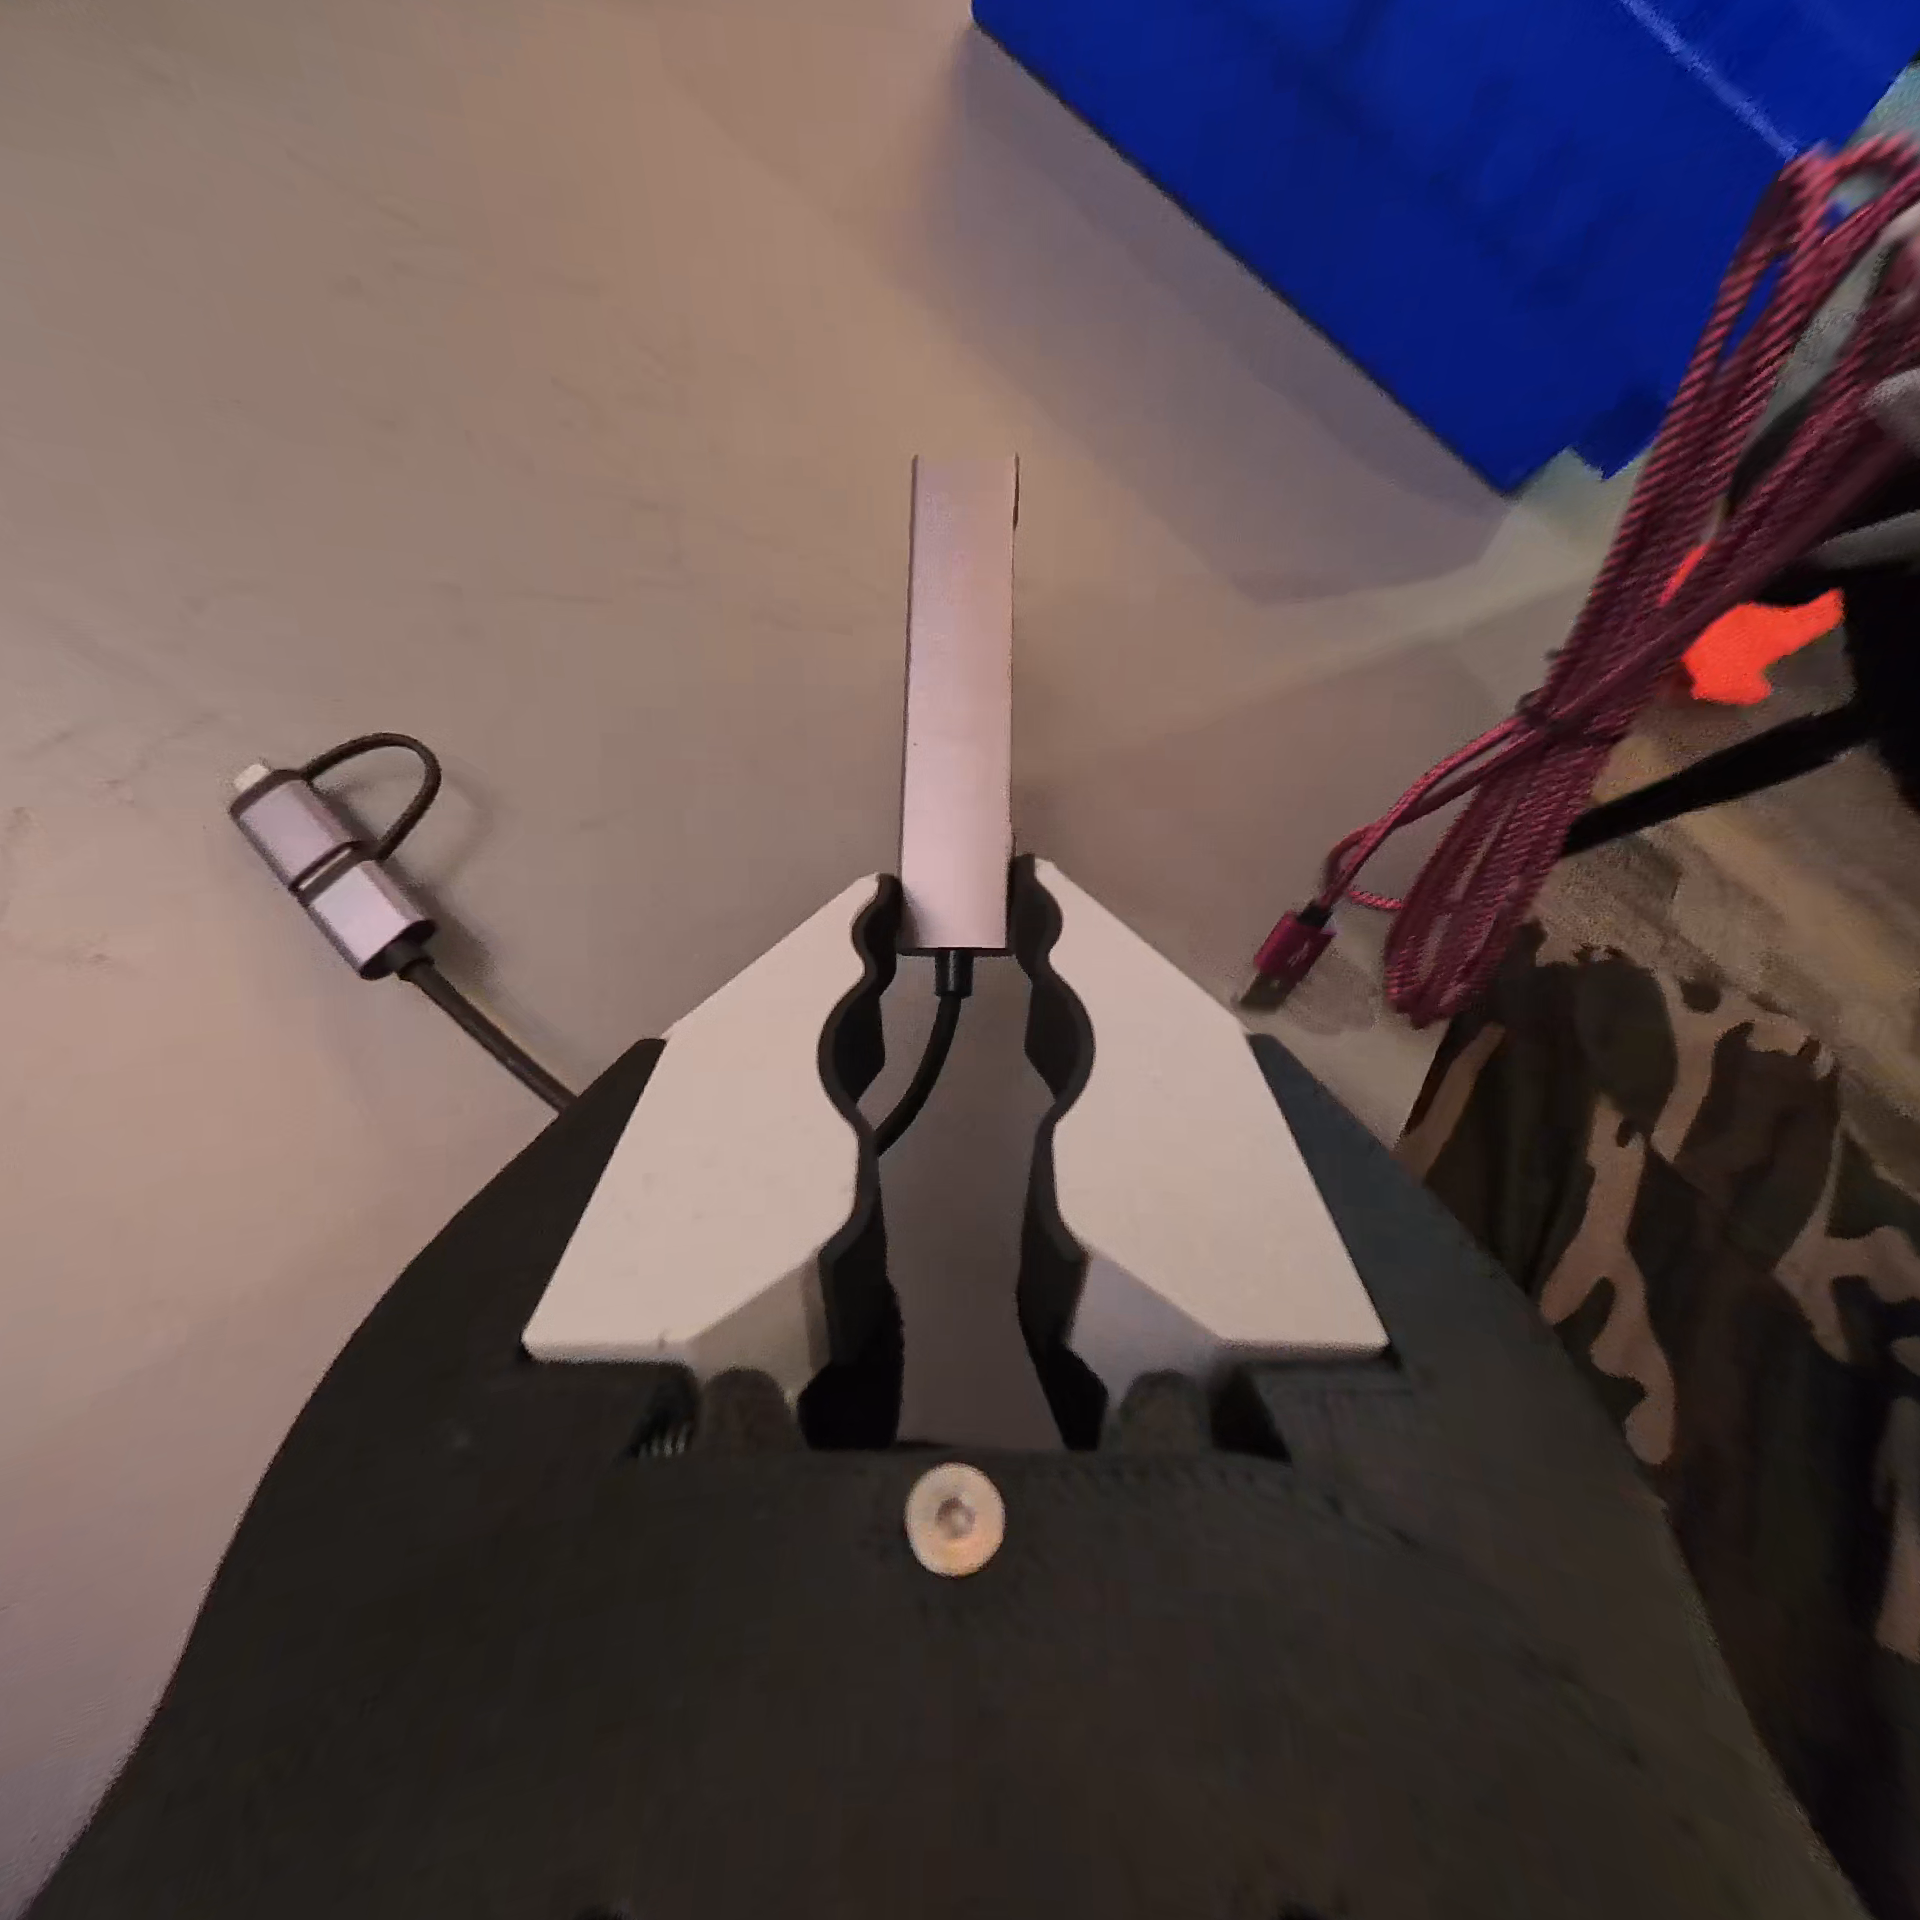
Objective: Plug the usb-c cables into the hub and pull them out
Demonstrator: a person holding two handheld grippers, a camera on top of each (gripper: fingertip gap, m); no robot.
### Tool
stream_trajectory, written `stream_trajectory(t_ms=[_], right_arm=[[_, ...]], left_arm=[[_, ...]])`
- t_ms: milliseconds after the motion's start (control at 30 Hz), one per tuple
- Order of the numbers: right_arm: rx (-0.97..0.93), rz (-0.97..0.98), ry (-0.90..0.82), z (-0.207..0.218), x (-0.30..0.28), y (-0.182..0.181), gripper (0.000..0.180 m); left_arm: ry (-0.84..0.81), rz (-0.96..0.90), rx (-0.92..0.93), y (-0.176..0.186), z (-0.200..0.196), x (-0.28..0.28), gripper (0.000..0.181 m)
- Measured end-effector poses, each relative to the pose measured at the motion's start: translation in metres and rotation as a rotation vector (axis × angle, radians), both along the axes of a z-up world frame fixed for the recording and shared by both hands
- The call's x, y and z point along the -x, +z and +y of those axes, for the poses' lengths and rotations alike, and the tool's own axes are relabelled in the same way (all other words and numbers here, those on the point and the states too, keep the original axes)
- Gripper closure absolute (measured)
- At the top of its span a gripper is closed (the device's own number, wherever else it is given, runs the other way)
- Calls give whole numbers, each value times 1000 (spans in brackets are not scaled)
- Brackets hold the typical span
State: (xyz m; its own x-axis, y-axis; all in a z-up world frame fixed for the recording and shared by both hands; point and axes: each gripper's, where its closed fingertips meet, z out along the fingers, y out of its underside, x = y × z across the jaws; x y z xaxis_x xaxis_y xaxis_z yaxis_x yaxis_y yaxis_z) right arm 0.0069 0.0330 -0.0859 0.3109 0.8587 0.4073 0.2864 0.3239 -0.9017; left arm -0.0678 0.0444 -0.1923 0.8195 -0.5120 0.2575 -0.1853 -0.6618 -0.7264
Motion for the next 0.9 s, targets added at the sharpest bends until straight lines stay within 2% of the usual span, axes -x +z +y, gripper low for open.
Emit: stream_trajectory(t_ms=[233,500,900], right_arm=[[83,-76,8,16,31,-23,172],[150,-145,12,26,57,-45,172],[191,-226,-36,37,58,-68,172]], left_arm=[[83,-72,-90,20,4,14,161],[107,-33,-175,38,6,21,160],[95,72,-205,36,7,13,160]])
